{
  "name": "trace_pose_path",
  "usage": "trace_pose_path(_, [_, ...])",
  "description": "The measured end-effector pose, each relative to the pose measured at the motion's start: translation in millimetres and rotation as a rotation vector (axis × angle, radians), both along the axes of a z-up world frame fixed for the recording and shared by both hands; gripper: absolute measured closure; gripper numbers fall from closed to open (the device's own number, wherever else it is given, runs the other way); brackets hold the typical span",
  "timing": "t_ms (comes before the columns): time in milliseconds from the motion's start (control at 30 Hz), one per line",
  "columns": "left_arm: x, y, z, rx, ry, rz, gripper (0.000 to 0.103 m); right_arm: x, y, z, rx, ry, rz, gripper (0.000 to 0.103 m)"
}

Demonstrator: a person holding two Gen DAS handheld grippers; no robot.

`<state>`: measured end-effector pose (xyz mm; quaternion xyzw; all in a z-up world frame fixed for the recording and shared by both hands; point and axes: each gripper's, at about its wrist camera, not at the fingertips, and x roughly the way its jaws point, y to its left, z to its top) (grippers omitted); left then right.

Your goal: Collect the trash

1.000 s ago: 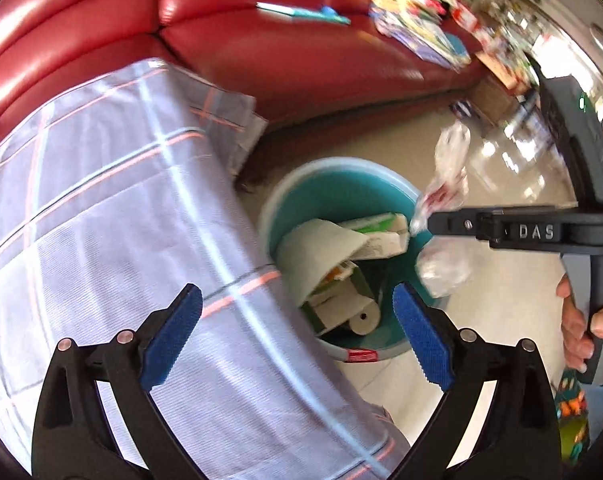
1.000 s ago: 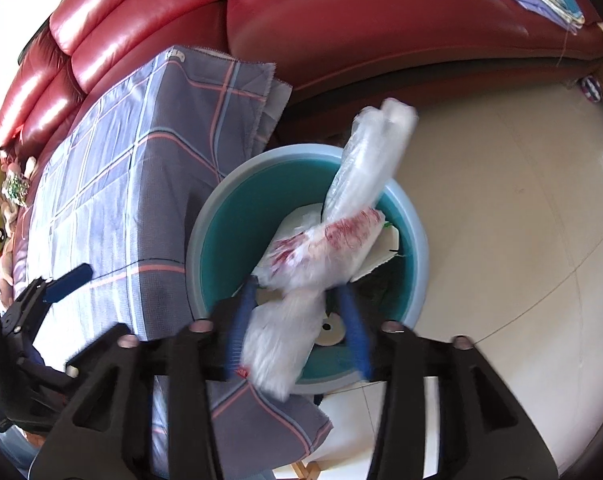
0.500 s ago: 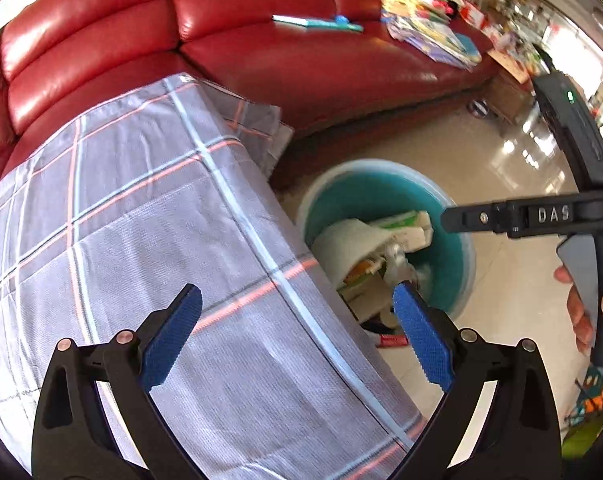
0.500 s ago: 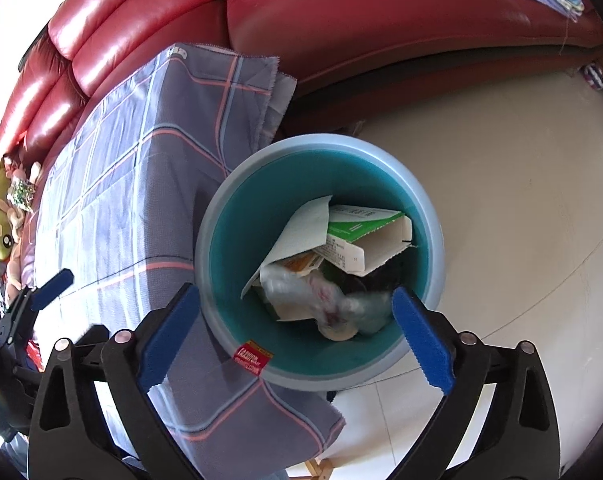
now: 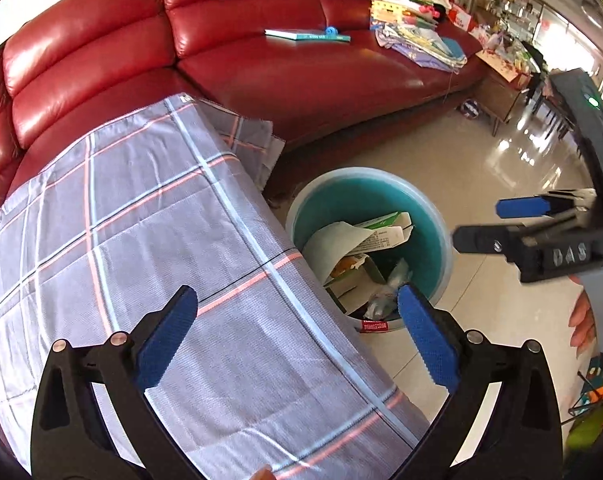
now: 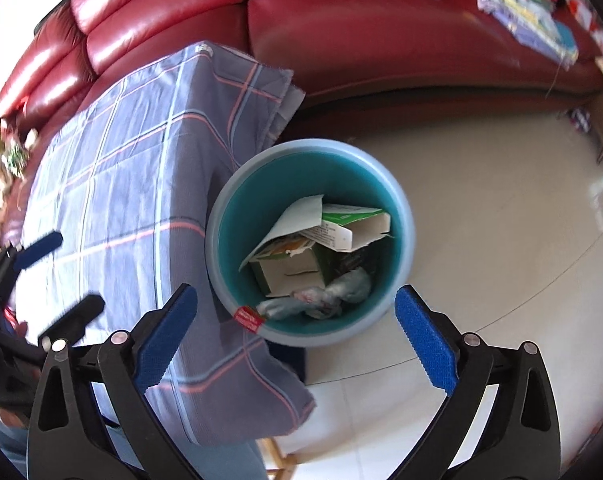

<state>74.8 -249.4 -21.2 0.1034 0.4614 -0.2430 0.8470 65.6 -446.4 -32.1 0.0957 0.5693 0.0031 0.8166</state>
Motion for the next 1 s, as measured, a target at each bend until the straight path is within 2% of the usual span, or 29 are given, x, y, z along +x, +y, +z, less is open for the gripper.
trace_pose_path(200, [-4.8, 18.1, 12.7, -0.044, 0.004, 0.04, 0.007, -24.9, 19.7, 26.5, -0.124, -0.055, 0.027, 0.004])
trace_pose_path(533, [-18.7, 37.4, 25.3, -0.052, -0.031, 0.084, 0.007, -51.9, 38.5, 40.9, -0.163, -0.08, 0.031, 0.004])
trace_pose_path(833, [-32.6, 47.1, 30.9, -0.048, -0.048, 0.112, 0.007, -70.8, 55.7, 42.3, -0.2, -0.102, 0.049, 0.004])
trace_pose_path(1000, [-38.2, 48.9, 32.5, -0.042, -0.058, 0.117, 0.007, -78.1, 58.2, 44.7, -0.189, -0.115, 0.04, 0.004])
